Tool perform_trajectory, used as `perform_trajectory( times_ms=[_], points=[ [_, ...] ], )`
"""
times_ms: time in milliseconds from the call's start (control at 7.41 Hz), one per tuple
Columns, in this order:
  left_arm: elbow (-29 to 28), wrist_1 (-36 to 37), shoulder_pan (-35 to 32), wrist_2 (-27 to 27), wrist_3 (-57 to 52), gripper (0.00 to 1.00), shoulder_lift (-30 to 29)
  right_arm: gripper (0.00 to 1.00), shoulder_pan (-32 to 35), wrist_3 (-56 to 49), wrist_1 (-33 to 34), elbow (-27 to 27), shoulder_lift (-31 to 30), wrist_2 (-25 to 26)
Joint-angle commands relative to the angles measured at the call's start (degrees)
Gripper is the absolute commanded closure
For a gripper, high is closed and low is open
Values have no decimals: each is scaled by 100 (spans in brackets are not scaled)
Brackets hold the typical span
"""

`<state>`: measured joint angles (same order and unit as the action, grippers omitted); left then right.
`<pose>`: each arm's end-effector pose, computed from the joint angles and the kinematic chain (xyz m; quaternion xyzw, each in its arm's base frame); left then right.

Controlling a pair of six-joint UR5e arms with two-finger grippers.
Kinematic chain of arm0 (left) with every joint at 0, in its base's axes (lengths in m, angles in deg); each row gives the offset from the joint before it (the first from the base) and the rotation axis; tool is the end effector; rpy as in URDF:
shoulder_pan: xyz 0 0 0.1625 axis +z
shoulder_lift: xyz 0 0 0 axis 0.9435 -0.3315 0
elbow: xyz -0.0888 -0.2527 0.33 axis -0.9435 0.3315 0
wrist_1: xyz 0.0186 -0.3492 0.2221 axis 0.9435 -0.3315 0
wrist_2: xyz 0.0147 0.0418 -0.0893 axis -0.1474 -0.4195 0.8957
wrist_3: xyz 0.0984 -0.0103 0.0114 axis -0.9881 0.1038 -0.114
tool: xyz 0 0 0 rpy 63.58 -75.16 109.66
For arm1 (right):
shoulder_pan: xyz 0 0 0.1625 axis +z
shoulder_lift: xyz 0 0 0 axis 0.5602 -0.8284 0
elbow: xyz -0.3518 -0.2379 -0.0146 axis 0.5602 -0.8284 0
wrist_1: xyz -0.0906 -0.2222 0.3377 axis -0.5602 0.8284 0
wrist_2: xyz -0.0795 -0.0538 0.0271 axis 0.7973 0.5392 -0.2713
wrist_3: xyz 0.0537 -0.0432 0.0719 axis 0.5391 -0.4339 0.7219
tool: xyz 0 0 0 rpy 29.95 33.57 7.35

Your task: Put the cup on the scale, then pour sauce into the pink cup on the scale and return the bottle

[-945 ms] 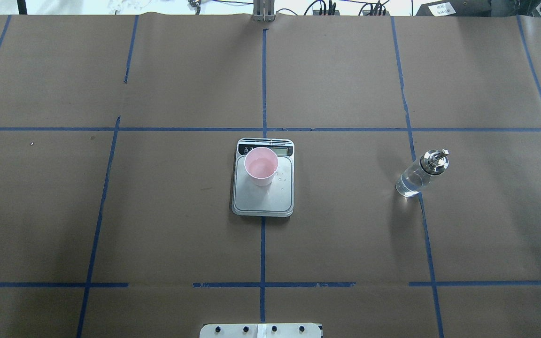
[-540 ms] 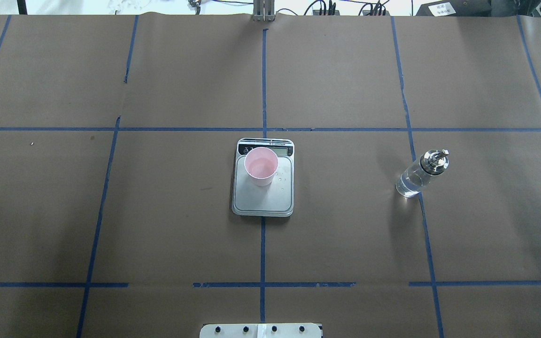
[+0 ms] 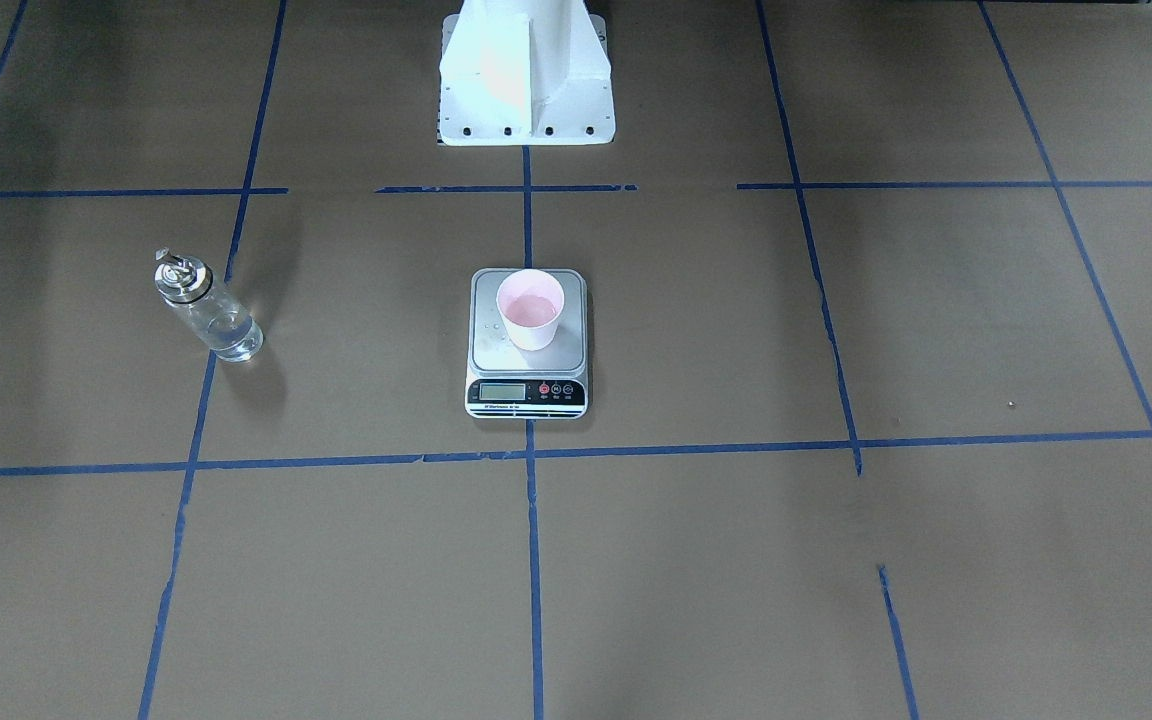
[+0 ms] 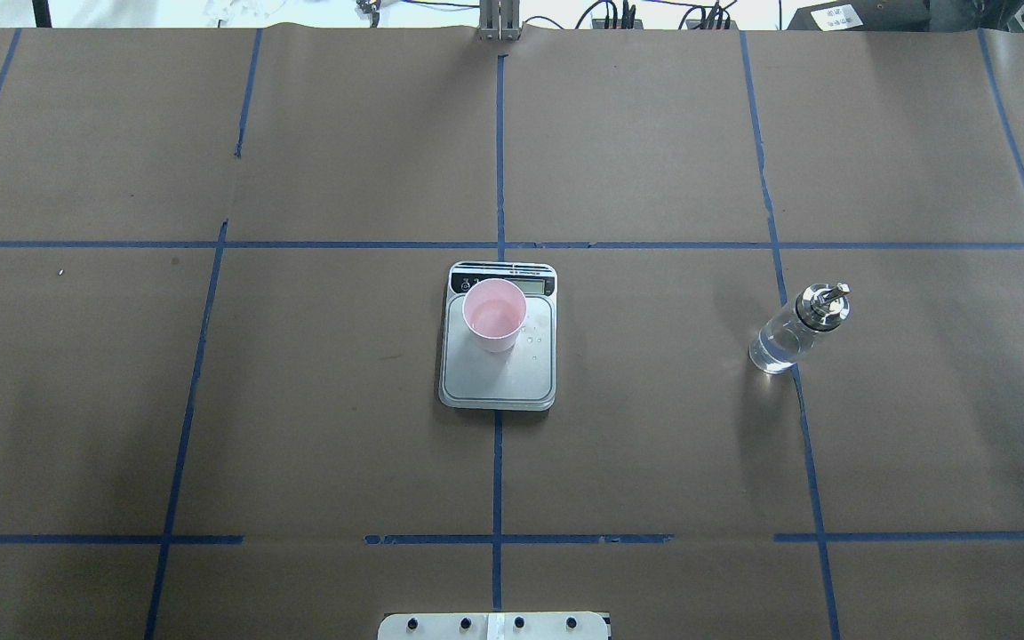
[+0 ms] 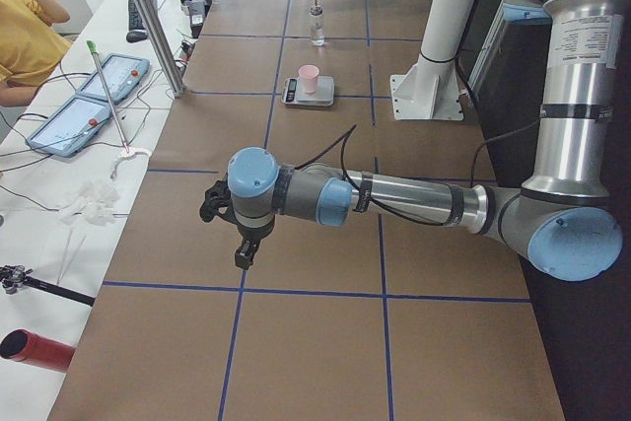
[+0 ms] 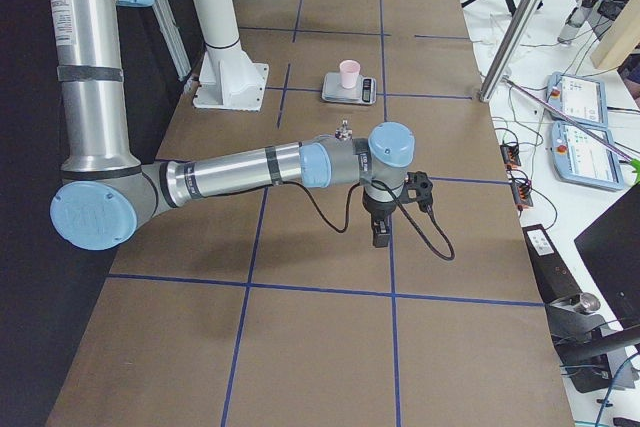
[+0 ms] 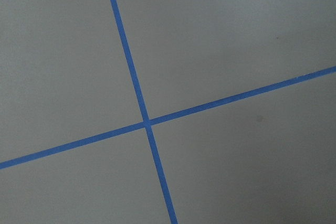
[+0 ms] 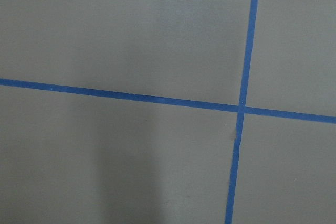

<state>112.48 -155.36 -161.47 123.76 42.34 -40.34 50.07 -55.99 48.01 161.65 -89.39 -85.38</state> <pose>-0.0659 -0.5086 0.5816 0.1272 0.4003 0.1042 0.9015 0.0117 -0.5147 0.5560 0.0363 -0.3779 -0.0424 0.9242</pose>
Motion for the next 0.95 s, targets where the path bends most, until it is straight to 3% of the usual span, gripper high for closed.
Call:
perform_trajectory(
  times_ms=[0, 405, 810],
  points=[
    [-110, 25, -5, -36, 7, 0, -22, 0, -3, 17, 24, 11, 6, 274],
    [-93, 1094, -58, -361, 25, 0, -109, 0, -12, 26, 59, -86, -3, 240],
    [-181, 1177, -32, -370, 16, 0, -92, 0, -12, 35, 24, -174, -12, 187]
  ],
)
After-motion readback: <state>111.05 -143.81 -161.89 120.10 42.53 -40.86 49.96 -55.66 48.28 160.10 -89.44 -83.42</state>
